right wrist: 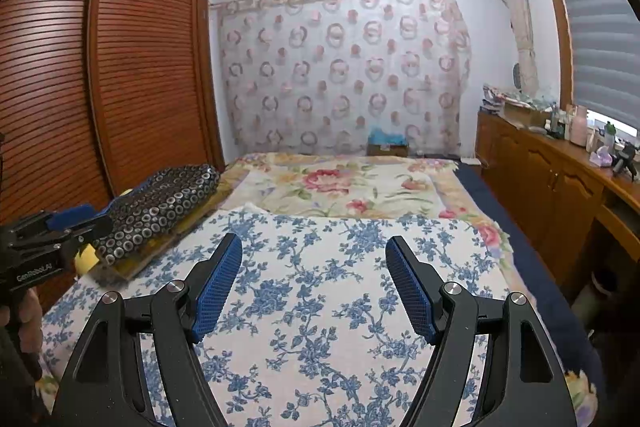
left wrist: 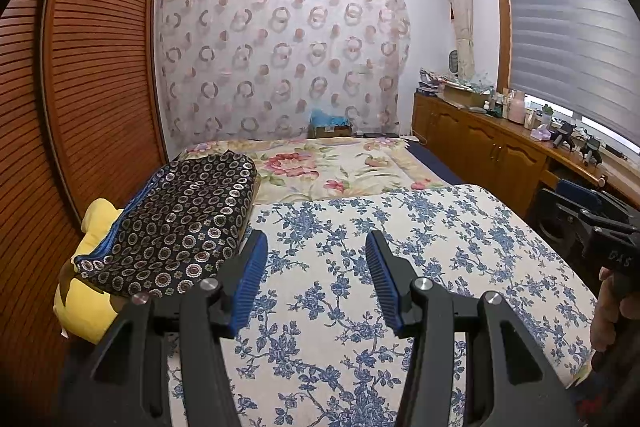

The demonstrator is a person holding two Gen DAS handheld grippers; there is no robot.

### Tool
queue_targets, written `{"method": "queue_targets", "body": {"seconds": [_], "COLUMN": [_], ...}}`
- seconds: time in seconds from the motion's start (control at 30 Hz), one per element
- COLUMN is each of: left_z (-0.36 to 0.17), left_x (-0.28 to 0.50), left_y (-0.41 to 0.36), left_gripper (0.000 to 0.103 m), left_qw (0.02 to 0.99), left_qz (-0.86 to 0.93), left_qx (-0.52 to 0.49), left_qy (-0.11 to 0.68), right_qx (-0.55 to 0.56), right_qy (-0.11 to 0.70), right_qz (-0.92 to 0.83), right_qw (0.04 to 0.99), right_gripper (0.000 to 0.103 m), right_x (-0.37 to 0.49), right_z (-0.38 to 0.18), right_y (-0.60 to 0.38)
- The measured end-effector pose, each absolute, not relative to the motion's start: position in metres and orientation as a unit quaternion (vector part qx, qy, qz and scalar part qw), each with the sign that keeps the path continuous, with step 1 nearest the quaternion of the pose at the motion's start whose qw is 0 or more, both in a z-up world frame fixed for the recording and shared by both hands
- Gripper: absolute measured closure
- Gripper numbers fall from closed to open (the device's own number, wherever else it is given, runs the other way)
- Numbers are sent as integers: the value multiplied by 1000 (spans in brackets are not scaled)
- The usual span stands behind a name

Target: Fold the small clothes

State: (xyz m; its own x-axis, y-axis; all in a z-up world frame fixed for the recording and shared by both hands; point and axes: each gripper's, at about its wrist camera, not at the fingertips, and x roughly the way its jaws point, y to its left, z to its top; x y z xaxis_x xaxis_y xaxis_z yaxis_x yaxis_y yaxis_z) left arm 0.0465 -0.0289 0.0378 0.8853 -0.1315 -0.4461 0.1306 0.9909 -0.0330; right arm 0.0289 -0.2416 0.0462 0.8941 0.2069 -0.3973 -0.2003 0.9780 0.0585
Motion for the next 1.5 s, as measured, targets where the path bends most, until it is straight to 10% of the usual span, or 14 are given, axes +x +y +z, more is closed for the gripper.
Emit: {"method": "queue_targets", "body": {"seconds": [1.5], "left_z": [41], "left_x": [44], "left_y": [-30], "left_gripper": [53], "left_qw": [973], "left_qz": [-62], "left_qx": [6], "left_qy": [221], "right_qx": [11], "right_qy": [208], "right_qz": [97], "right_qw": [973], "right_gripper": [27], "right_x": [30], "right_z": [43], "right_y": [-242]}}
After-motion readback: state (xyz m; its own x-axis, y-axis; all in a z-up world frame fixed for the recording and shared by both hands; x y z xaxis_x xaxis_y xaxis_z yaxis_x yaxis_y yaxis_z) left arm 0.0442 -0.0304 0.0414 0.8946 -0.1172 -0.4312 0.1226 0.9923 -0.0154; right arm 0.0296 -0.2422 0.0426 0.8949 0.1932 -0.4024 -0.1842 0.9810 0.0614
